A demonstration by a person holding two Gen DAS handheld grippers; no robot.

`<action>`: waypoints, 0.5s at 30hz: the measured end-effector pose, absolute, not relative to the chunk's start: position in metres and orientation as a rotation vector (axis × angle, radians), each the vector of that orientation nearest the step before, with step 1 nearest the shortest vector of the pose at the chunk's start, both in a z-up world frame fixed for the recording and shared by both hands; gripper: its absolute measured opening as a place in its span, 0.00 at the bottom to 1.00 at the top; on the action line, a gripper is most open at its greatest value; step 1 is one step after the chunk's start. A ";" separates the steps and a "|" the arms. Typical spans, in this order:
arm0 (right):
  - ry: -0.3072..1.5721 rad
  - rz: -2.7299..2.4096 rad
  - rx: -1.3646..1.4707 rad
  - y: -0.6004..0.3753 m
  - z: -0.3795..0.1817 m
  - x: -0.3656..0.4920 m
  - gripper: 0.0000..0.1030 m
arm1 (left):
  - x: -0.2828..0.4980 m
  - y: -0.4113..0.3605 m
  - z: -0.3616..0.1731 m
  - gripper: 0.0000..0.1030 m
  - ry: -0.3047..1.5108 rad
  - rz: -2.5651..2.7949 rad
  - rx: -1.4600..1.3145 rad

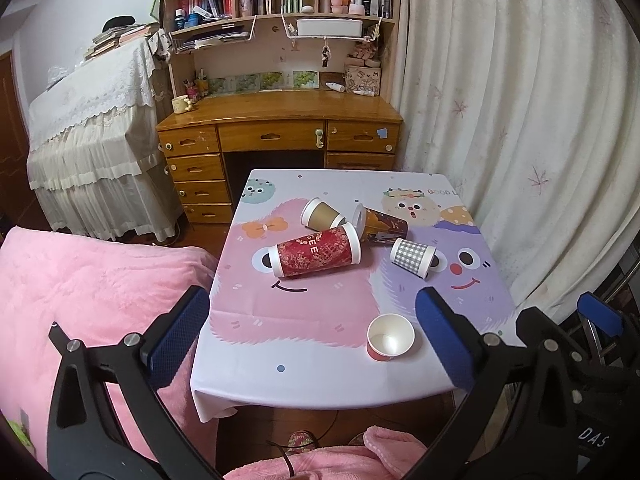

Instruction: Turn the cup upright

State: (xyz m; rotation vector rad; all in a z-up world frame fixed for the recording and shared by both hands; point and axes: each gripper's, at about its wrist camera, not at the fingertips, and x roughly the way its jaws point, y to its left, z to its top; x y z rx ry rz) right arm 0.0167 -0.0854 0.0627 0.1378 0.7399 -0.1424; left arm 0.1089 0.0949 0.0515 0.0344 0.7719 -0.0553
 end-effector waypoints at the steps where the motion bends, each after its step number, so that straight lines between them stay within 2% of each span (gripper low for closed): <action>1: 0.741 -0.142 0.138 -0.086 0.063 0.017 1.00 | 0.110 0.095 0.051 0.99 0.772 -0.058 0.034; 15: 0.741 -0.145 0.136 -0.087 0.064 0.020 1.00 | 0.117 0.092 0.047 0.99 0.778 -0.065 0.036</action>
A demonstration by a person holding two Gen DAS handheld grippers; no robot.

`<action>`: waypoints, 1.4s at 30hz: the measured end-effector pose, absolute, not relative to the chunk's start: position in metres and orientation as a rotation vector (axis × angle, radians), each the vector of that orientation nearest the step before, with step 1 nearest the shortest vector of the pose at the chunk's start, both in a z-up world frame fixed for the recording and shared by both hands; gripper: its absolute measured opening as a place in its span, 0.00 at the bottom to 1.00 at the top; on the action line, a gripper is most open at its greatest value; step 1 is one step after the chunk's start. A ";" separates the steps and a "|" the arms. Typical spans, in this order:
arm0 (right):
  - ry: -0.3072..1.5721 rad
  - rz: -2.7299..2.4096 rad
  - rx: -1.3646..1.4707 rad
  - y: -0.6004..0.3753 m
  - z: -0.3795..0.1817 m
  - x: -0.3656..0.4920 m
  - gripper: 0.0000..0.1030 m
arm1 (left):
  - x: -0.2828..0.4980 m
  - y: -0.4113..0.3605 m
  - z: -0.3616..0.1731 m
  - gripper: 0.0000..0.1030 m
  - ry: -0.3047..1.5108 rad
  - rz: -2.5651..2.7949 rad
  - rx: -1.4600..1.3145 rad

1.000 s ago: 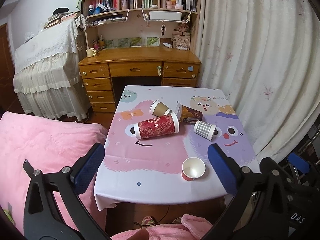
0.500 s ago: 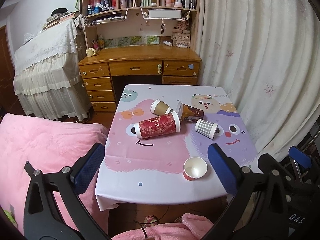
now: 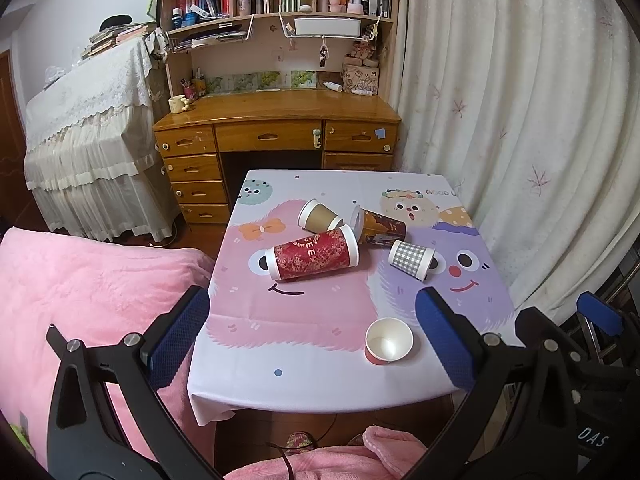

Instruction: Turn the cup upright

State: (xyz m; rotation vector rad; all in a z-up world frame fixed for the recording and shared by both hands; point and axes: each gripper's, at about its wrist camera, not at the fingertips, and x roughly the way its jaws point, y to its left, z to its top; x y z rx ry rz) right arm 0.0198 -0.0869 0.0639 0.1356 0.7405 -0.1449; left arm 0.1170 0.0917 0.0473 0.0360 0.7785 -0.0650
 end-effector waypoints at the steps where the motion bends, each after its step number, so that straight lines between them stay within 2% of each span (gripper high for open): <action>1: 0.741 -0.143 0.136 -0.087 0.064 0.019 1.00 | 0.118 0.092 0.048 0.99 0.780 -0.064 0.036; 42: 0.804 -0.161 0.151 -0.080 0.050 0.041 1.00 | 0.131 0.106 0.027 0.99 0.807 -0.083 0.026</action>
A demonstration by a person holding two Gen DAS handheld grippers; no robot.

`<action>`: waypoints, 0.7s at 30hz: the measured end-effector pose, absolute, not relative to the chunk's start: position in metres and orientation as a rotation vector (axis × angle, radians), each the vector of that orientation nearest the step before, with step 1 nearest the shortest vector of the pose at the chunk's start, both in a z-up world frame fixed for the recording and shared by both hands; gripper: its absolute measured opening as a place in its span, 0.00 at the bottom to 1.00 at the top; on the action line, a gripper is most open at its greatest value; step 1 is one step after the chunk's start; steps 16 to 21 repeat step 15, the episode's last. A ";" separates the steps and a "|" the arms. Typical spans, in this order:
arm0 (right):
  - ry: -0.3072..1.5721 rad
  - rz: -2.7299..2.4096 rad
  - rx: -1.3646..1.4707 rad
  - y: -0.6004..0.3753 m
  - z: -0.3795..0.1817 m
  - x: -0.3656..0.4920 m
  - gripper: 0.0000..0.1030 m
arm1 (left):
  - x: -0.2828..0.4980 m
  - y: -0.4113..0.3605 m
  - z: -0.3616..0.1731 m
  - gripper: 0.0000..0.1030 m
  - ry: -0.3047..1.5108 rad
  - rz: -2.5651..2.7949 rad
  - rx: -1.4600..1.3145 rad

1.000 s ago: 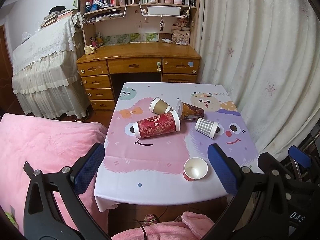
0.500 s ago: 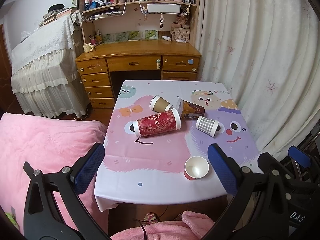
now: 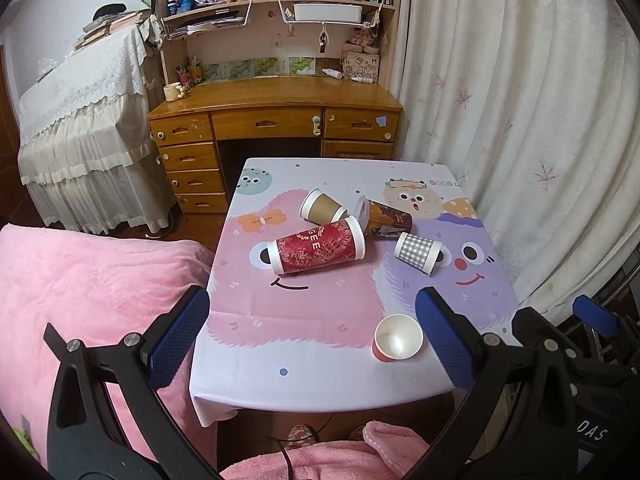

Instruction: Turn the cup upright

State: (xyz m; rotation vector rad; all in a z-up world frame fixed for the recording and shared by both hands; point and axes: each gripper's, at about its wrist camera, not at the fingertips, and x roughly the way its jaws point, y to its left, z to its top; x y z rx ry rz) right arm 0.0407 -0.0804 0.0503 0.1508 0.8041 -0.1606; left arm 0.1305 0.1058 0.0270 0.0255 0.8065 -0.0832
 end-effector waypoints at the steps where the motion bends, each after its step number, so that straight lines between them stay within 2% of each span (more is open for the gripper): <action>1: 0.806 -0.163 0.146 -0.079 0.050 0.041 1.00 | 0.133 0.110 0.026 0.99 0.809 -0.085 0.023; 21: 0.818 -0.173 0.133 -0.073 0.049 0.042 1.00 | 0.138 0.119 0.021 0.99 0.830 -0.104 0.018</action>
